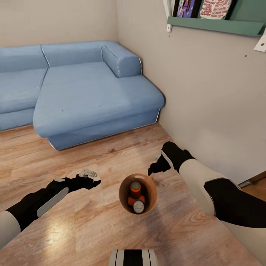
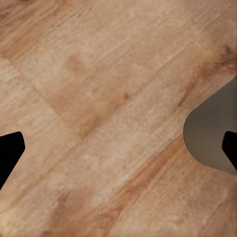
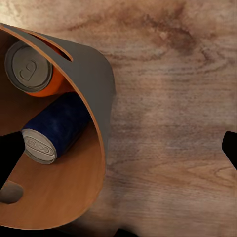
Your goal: Put the three can of soda from the living room inside the tash can in the kitchen.
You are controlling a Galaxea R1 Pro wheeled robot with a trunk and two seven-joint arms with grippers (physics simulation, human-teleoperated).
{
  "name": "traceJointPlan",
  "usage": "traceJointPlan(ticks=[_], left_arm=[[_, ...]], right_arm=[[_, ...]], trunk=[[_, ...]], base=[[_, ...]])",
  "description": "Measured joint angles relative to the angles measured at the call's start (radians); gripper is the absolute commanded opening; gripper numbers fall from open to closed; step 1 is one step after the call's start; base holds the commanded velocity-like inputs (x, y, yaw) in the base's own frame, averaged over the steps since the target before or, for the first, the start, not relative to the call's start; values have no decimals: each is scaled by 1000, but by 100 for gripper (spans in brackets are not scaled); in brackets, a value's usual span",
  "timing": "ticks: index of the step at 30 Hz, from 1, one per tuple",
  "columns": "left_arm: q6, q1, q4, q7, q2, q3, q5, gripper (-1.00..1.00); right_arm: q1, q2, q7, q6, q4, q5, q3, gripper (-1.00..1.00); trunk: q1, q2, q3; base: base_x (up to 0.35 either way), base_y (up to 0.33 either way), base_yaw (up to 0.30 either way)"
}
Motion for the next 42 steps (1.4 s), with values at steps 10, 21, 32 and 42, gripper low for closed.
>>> traceJointPlan(ticks=[10,21,32,42], left_arm=[[0,-1,53,1,-1,0,1,100],[0,-1,90,3,-1,-1,-1,100],[-10,0,94,58,-2,-4,-1,100],[-67,2,188,78,-24,-8,0,100]], right_arm=[[18,-22,0,0,-2,0,1,100],[47,-32,-1,0,-9,0,1,100],[90,-32,-77,0,-12,3,6,100],[172,-33,-137,0,-100,2,4,100]], trunk=[[-38,70,31],[-80,147,66],[-123,224,100],[-161,294,142]], base=[[0,0,0],[0,0,0],[0,0,0],[0,0,0]])
